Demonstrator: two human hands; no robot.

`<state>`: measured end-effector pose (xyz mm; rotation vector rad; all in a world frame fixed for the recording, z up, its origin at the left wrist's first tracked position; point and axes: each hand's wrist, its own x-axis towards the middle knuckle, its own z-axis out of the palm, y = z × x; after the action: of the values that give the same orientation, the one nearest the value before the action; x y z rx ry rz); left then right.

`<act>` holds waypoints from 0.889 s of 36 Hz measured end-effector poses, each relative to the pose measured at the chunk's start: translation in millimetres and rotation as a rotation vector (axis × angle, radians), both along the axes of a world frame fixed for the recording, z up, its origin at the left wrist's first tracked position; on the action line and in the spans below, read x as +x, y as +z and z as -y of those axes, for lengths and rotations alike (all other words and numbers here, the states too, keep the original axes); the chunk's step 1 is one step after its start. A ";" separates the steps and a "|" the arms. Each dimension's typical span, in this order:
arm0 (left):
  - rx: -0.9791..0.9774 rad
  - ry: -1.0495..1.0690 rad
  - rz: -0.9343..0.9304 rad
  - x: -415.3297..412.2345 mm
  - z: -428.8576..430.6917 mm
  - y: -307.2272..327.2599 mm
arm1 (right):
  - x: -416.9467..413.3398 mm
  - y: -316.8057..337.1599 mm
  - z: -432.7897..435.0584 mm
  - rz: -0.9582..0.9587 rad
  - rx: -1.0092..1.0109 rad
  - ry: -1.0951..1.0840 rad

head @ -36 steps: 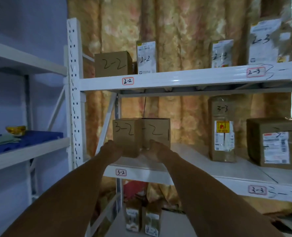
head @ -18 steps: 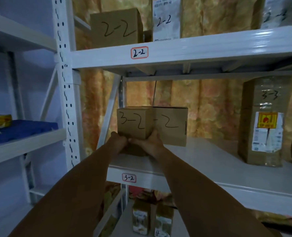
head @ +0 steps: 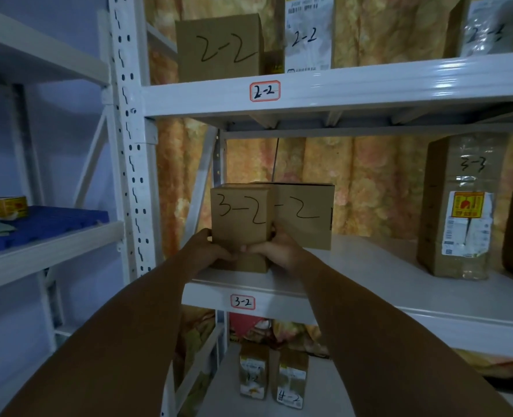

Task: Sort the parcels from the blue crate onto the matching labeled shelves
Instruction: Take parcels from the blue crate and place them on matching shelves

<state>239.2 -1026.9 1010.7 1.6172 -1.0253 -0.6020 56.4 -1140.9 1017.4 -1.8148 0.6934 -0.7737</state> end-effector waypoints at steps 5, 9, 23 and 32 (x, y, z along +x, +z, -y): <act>0.050 -0.049 0.052 -25.1 -23.1 14.6 | -18.6 4.8 5.9 -0.079 -0.013 -0.011; 0.023 -0.051 0.100 -19.6 -18.4 4.5 | -37.8 10.2 25.5 0.053 -0.099 -0.237; 0.021 -0.072 0.060 5.6 -11.6 -2.0 | -76.9 -4.4 91.7 0.036 -0.129 -0.640; -0.043 -0.069 0.120 5.6 -6.6 -12.9 | -69.8 -9.7 136.3 0.069 -0.041 -0.553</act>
<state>244.8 -1020.3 997.8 1.6010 -1.1787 -0.5300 -13.4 -1277.3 1007.8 -1.6342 1.1625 -1.2102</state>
